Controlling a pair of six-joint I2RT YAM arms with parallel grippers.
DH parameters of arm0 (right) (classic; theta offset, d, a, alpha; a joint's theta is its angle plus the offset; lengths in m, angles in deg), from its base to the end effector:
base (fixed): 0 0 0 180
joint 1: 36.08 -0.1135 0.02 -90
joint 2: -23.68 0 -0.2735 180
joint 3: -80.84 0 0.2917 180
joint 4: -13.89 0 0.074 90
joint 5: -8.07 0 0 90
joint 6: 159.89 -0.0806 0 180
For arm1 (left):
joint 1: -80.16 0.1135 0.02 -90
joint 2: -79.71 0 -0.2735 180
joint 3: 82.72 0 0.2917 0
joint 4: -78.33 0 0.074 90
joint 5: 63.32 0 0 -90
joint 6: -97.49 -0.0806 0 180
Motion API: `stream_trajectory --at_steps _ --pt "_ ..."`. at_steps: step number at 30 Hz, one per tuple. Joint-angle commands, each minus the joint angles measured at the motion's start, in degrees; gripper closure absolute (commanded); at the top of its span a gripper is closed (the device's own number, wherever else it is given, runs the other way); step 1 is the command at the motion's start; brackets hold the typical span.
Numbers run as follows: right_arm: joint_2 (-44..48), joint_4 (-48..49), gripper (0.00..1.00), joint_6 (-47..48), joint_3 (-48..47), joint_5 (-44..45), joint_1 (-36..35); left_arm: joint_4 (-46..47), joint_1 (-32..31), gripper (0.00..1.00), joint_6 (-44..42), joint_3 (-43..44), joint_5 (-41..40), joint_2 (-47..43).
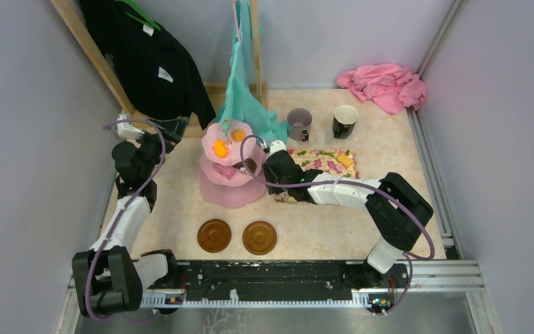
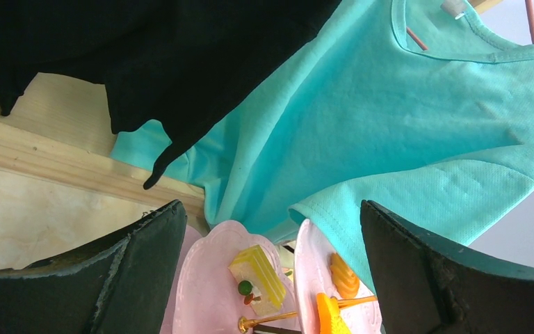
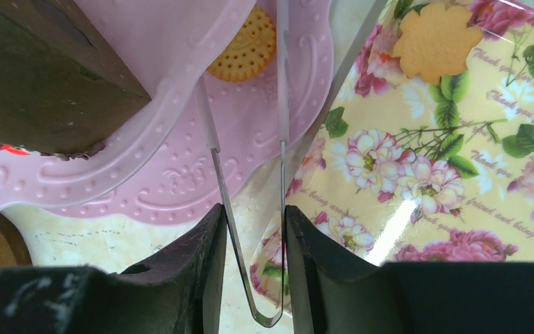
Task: Serve the afternoon tea
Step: Pick up the clamp from the center of the board.
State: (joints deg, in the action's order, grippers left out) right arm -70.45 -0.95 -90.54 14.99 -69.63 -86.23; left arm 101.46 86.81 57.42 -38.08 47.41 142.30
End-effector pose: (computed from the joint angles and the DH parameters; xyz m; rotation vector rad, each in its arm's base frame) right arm 0.2747 0.3023 0.1437 -0.4880 2.2810 0.3806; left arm 0.3215 0.0088 0.2799 -0.4521 1.4818 -0.8716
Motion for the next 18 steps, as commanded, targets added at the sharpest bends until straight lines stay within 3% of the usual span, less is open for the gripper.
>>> stream_trajectory --at_steps 1,18 --pt "3.17 1.89 0.65 0.52 -0.53 -0.31 -1.00 0.86 0.44 0.01 -0.98 0.01 -0.21 0.03" --pt "4.91 1.94 0.60 -0.17 1.23 -1.36 -1.02 0.70 0.41 0.01 -0.99 0.09 -0.25 -0.13"
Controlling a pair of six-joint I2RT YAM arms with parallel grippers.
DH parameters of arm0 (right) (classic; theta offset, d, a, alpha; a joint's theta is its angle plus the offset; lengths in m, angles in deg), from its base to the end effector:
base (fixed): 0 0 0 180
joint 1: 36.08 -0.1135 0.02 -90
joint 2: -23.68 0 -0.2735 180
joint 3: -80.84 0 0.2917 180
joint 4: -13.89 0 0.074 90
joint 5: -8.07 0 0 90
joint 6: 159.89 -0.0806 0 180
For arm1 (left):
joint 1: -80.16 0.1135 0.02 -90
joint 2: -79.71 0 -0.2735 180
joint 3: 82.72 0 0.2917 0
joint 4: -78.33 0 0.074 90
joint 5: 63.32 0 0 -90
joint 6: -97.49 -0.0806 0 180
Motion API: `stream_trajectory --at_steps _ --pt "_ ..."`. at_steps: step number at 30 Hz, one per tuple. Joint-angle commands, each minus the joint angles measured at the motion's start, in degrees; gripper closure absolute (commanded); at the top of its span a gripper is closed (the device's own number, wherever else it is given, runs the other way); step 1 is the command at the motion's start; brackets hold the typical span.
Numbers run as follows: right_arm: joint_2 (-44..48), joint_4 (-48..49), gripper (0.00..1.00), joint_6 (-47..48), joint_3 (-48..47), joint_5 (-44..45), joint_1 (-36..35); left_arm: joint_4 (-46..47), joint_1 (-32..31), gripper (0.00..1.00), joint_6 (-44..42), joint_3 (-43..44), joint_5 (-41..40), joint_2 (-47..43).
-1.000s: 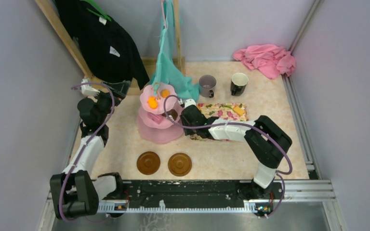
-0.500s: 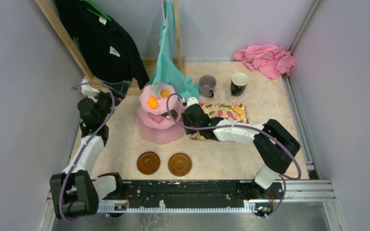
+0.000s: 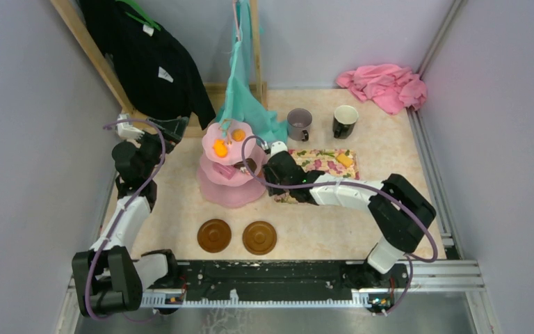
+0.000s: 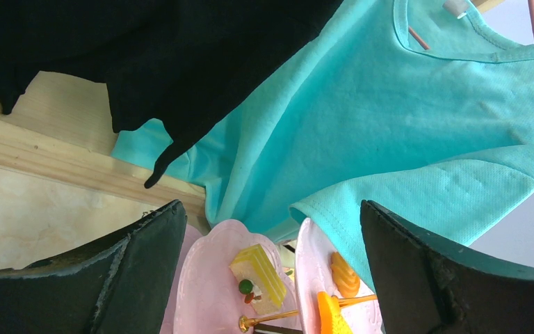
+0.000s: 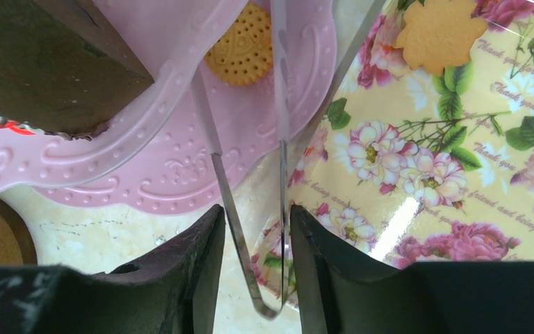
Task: Serve the afternoon tea
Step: Pick up the clamp from the center of the board.
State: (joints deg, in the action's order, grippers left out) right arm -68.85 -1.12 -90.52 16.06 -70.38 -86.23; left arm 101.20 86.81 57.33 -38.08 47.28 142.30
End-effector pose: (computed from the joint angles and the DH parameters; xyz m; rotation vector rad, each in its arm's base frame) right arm 0.2703 0.2987 0.1471 -0.4939 2.2789 0.3979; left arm 0.3216 0.0089 0.2792 -0.4552 1.4851 -0.8686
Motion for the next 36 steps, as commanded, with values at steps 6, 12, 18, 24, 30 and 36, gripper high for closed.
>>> stream_trajectory --at_steps 6,12,18,24,30,36 --pt "3.99 2.47 0.60 -0.56 0.98 -0.66 -1.02 0.94 0.43 0.01 -0.91 0.05 -0.03 -0.27" --pt "4.00 2.85 0.55 0.05 1.70 -0.52 -1.02 0.94 0.43 0.01 -0.81 0.06 0.10 -0.25" --pt "2.72 7.08 0.45 2.54 3.65 -1.69 -1.07 0.59 0.43 0.01 -1.22 0.02 -0.18 -0.62" --pt "1.65 11.00 0.45 4.35 5.48 -0.89 -1.00 0.50 0.39 0.01 -1.29 0.01 -0.38 -0.70" --pt "0.69 15.72 0.49 5.28 7.73 -0.50 -1.00 0.52 0.39 0.01 -1.33 0.01 -0.51 -0.69" --pt "-0.49 17.38 0.50 5.33 8.25 -1.05 -1.05 0.50 0.40 0.01 -1.42 0.01 -0.55 -0.62"
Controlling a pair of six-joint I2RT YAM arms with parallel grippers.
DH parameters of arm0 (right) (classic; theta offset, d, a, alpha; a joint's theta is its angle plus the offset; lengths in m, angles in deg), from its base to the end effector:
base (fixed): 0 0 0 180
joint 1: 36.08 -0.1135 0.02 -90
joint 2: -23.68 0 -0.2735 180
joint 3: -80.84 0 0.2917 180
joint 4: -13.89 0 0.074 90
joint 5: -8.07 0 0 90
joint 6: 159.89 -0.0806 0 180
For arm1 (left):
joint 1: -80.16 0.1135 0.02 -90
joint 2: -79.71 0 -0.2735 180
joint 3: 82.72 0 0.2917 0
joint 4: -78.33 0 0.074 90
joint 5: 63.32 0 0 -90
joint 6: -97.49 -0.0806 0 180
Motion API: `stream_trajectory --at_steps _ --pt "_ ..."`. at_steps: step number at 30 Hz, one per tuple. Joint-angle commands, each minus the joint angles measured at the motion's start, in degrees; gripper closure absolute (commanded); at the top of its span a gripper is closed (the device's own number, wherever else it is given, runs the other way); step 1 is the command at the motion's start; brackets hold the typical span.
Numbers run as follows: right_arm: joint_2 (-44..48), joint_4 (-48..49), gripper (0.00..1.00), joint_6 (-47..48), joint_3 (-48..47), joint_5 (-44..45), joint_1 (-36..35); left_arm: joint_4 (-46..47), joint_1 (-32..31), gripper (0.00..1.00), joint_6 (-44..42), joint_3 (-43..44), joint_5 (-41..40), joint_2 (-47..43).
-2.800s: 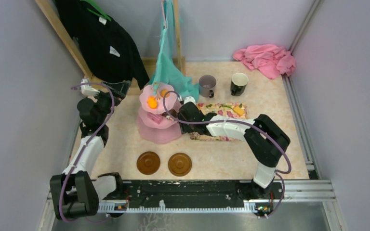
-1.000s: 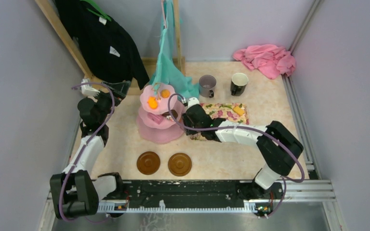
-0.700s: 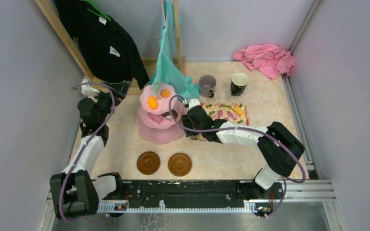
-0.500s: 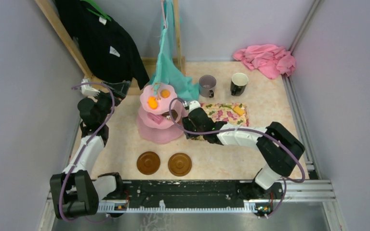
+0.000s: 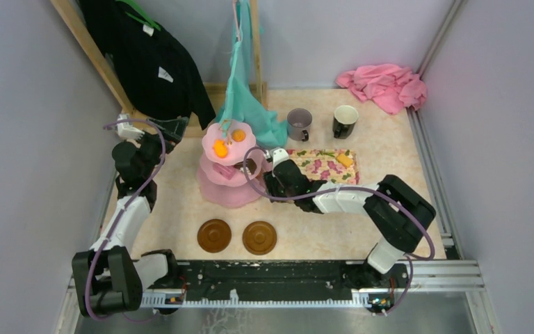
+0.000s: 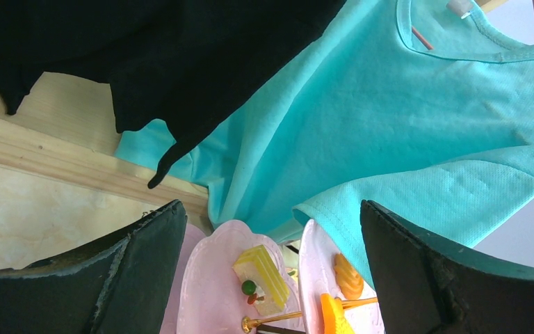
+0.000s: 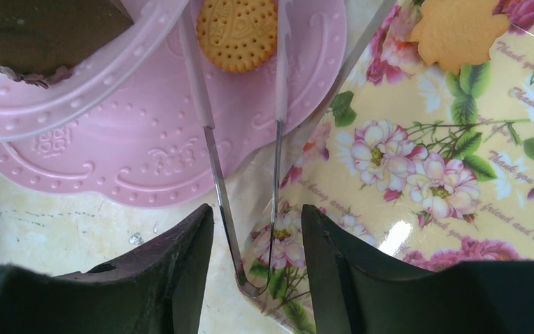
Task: Serve the afternoon tea
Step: Pick up the clamp from the center of the board.
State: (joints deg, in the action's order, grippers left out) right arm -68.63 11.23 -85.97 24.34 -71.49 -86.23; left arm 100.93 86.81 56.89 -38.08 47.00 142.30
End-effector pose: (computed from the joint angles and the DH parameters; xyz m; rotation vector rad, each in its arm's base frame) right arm 0.2596 0.2882 0.1208 -0.5671 2.1911 0.4232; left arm 0.3218 0.0093 0.2785 -0.4557 1.4882 -0.8589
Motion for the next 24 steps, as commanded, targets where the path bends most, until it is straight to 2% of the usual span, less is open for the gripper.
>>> stream_trajectory --at_steps 1,13,24 --pt "-0.89 5.29 0.51 0.78 0.05 0.10 -1.01 0.76 0.45 0.01 -0.98 0.01 -0.26 -0.62" --pt "-4.02 5.46 0.55 1.37 -0.50 -0.43 -1.00 0.84 0.40 0.01 -0.98 0.01 -0.34 -0.27" --pt "-2.95 6.71 0.64 1.91 0.73 -0.15 -1.05 0.85 0.38 0.01 -1.07 0.01 -0.45 -0.27"
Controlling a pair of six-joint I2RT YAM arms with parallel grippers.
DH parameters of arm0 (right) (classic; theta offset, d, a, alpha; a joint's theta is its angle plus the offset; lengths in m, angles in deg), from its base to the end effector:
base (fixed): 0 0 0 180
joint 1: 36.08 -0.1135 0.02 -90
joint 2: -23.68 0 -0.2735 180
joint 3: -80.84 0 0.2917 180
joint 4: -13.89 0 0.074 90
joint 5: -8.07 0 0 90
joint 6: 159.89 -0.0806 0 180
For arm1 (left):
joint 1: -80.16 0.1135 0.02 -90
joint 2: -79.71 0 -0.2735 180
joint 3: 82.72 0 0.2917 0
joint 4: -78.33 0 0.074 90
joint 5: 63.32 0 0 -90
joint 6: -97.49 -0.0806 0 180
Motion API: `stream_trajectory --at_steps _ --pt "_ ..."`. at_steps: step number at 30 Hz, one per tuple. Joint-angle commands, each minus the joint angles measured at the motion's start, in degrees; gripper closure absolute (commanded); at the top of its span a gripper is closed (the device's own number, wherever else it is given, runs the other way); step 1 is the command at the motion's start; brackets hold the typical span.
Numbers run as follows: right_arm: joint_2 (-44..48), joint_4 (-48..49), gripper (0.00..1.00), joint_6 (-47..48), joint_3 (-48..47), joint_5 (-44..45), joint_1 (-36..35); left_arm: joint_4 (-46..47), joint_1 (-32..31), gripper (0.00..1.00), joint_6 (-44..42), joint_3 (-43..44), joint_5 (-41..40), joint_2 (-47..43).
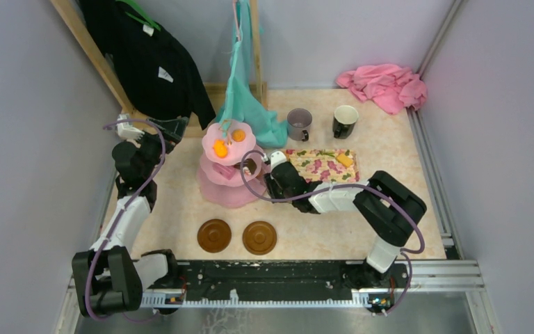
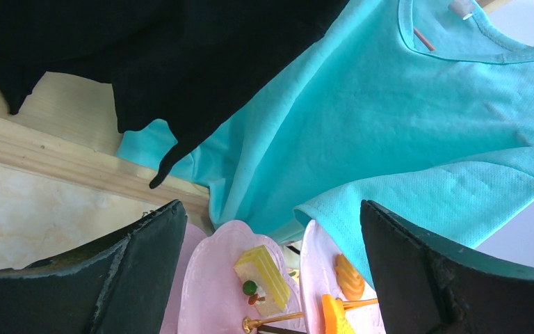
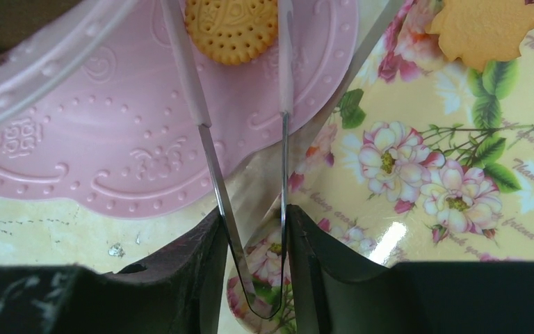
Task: Serve the afternoon tea
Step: Pick up the clamp from the center of the board.
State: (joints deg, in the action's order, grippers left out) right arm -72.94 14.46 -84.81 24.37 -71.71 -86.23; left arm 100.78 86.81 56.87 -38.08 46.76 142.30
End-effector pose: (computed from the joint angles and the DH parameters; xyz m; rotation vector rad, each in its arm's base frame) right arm 0.2626 0.2923 0.0994 -0.5981 2.2008 0.4051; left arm 0.3219 0.0097 0.2781 -0.4601 1.4889 -0.8556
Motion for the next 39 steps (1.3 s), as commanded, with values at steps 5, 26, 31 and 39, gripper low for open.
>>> stream_trajectory --at_steps 5,26,31,39 --pt "4.24 3.39 0.66 1.07 1.18 0.11 -1.00 1.01 0.41 0.01 -1.10 0.01 -0.21 -0.27" --pt "9.52 1.63 0.70 2.06 2.05 -0.23 -1.21 0.92 0.45 0.01 -1.05 0.01 -0.22 -0.54" --pt "10.35 1.28 0.70 2.13 2.32 0.23 -1.27 0.87 0.43 0.01 -1.13 0.01 -0.13 -0.62" --pt "11.64 1.26 0.70 2.42 3.01 1.11 -1.27 0.83 0.42 0.01 -1.15 0.03 -0.23 -0.70"
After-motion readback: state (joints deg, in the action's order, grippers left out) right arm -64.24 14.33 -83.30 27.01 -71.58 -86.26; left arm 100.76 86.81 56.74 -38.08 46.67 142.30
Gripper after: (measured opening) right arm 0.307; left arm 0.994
